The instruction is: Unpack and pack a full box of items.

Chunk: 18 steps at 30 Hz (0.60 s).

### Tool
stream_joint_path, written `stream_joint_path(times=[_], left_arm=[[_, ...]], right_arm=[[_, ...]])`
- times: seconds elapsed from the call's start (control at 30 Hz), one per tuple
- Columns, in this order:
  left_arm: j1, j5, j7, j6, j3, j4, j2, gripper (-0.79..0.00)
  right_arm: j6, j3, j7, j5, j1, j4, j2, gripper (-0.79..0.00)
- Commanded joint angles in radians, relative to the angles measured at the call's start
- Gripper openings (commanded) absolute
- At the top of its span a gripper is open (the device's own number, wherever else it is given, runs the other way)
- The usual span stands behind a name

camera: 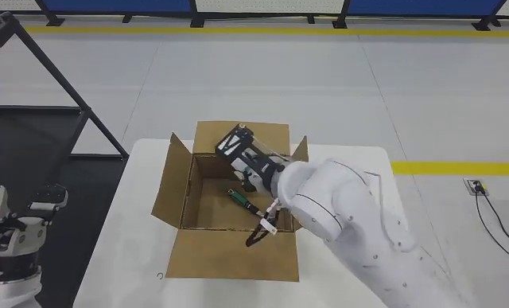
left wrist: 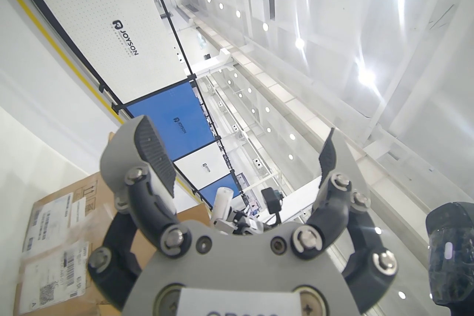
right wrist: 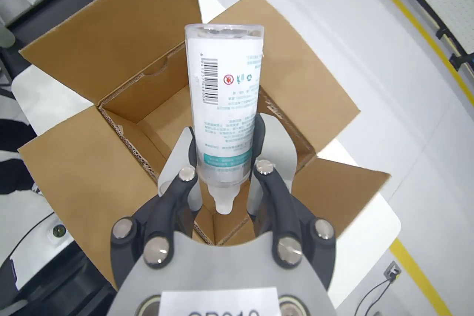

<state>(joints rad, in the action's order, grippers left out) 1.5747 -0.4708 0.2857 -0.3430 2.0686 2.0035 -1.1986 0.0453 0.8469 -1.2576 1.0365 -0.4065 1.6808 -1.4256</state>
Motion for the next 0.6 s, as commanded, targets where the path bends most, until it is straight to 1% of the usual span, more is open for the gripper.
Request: stream_joint_path(times=[0.0,0.07,0.13,0.3,0.43,0.47,0.57], left_arm=[[0.004,-0.008,0.001,-0.004,0.011,-0.003,0.000,0.000],[0.007,-0.016,0.006,-0.005,0.020,-0.006,-0.001,0.000],[0.009,-0.022,0.011,-0.003,0.027,-0.009,-0.001,0.000],[0.006,-0.033,0.026,0.002,0.034,-0.014,0.000,0.000],[0.000,-0.035,0.042,0.009,0.036,-0.015,0.000,0.000],[-0.002,-0.035,0.046,0.009,0.035,-0.016,0.001,0.000],[-0.006,-0.034,0.055,0.012,0.036,-0.020,0.001,0.000]], right_arm=[[-0.003,-0.068,0.000,-0.026,0.057,-0.130,-0.022,-0.785],[0.001,-0.121,-0.002,-0.048,0.106,-0.249,-0.046,-0.785],[0.028,-0.170,-0.009,-0.080,0.149,-0.367,-0.070,-0.785],[0.077,-0.250,0.039,-0.139,0.218,-0.632,-0.126,-0.785],[0.098,-0.301,0.086,-0.150,0.243,-0.781,-0.167,-0.785],[0.084,-0.317,0.099,-0.128,0.251,-0.813,-0.177,-0.785],[0.099,-0.337,0.133,-0.142,0.261,-0.907,-0.204,-0.785]])
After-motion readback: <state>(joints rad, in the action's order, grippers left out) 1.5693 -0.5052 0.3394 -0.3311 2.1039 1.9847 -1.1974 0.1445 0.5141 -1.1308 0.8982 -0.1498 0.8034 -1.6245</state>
